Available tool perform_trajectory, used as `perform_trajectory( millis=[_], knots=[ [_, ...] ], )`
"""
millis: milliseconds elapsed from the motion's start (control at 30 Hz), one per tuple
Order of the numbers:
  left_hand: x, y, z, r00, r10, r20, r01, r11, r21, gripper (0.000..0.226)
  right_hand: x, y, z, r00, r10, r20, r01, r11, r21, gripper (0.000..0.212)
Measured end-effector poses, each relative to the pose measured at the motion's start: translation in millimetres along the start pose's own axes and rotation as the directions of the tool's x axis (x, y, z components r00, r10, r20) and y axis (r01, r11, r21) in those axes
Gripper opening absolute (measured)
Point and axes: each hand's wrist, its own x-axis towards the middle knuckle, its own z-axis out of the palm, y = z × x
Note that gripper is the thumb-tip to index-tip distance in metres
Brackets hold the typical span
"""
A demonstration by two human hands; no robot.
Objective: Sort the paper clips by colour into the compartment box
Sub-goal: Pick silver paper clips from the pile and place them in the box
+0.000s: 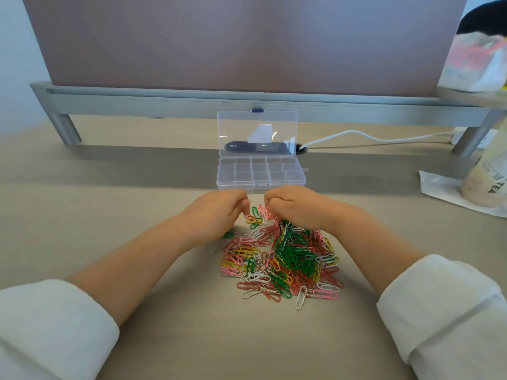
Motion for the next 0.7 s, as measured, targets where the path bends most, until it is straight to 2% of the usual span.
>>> perform_trajectory(
  millis=[100, 200, 300, 433, 533, 600, 700],
  knots=[
    [-2, 1, -1, 1.0, 0.006, -0.01, -0.007, 1.0, -0.015, 0.019, 1, 5, 1, 0.999, -0.032, -0.019, 0.031, 0.998, -0.056, 0.024],
    [-3, 4, -3, 0.999, 0.033, -0.018, -0.032, 0.998, 0.049, 0.011, -1, 6, 0, 0.999, -0.051, -0.01, 0.049, 0.994, -0.102, 0.011],
    [-3, 4, -2, 0.999, 0.034, 0.017, -0.035, 0.996, 0.086, 0.013, -1, 7, 0, 0.999, -0.035, -0.006, 0.034, 0.992, -0.118, 0.002],
    [-3, 2, -4, 0.998, 0.005, 0.062, -0.011, 0.995, 0.1, 0.012, -2, 7, -2, 1.0, -0.015, -0.004, 0.014, 0.991, -0.135, 0.007],
    [-3, 0, -9, 0.997, -0.014, 0.082, 0.004, 0.993, 0.121, 0.01, -1, 1, 2, 0.997, -0.074, -0.023, 0.071, 0.994, -0.086, 0.009],
    [-3, 0, -10, 0.997, -0.023, 0.075, 0.013, 0.99, 0.137, 0.013, -1, -3, 4, 0.994, -0.111, -0.007, 0.11, 0.992, -0.054, 0.007],
    [-3, 1, -8, 0.999, -0.018, 0.042, 0.012, 0.99, 0.142, 0.015, -1, -4, 6, 0.995, -0.101, 0.013, 0.102, 0.99, -0.094, 0.008]
  ],
)
